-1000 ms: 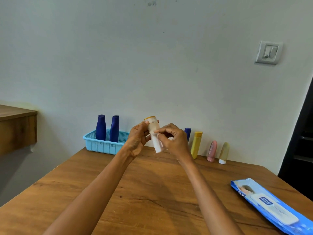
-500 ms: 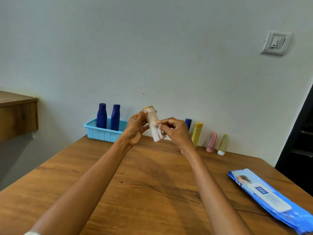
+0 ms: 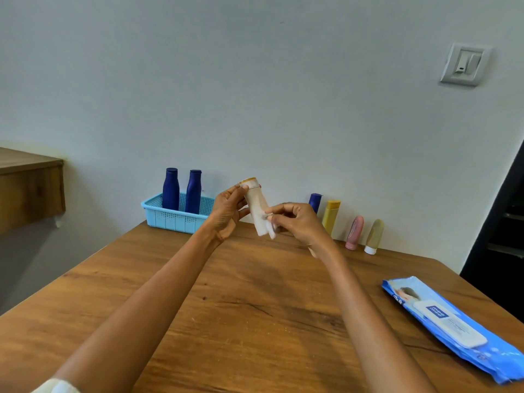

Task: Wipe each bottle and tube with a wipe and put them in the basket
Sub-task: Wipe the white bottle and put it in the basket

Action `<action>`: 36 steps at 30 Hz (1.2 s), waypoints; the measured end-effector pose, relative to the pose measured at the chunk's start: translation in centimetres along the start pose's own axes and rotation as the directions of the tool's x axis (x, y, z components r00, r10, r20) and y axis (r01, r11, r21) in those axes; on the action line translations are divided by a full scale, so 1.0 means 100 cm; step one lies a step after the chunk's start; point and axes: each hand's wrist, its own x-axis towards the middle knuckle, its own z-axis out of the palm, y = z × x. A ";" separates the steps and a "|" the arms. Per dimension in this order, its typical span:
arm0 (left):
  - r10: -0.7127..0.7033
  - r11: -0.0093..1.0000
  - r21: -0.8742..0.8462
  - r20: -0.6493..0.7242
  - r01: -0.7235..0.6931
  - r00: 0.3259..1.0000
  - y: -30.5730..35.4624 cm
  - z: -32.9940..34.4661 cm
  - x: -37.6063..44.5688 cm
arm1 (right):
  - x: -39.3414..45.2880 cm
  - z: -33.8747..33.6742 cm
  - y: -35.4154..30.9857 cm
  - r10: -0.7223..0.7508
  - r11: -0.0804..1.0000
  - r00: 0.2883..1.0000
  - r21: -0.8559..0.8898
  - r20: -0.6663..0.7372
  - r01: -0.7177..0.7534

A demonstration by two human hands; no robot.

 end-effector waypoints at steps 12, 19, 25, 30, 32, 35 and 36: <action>-0.010 1.000 0.018 0.042 0.009 0.999 -0.008 0.011 0.000 | 0.002 -0.001 0.001 -0.020 0.997 0.973 -0.076 -0.230 0.002; 0.000 1.000 0.025 -0.014 0.001 1.000 -0.004 0.005 0.002 | 0.000 -0.008 0.004 0.122 0.973 0.992 -0.194 -0.025 -0.125; -0.036 0.995 0.093 0.096 0.027 0.995 -0.013 0.015 -0.001 | 0.001 -0.008 0.010 -0.025 0.985 0.961 -0.172 -0.276 -0.023; -0.018 0.998 0.055 0.046 0.016 0.999 -0.011 0.014 -0.001 | 0.002 -0.003 0.002 -0.145 0.983 0.974 -0.139 -0.177 0.121; -0.006 0.998 0.066 0.017 0.005 1.000 -0.008 0.010 0.000 | 0.001 -0.002 0.002 -0.203 0.938 0.977 -0.299 -0.059 0.177; 0.000 0.992 0.124 -0.031 0.004 1.000 -0.009 0.006 0.002 | -0.002 -0.003 0.009 -0.174 0.840 0.978 -0.501 0.113 0.207; -0.005 0.987 0.160 -0.039 0.011 0.999 -0.011 0.005 0.002 | -0.003 -0.003 0.011 -0.162 0.812 0.977 -0.545 0.135 0.210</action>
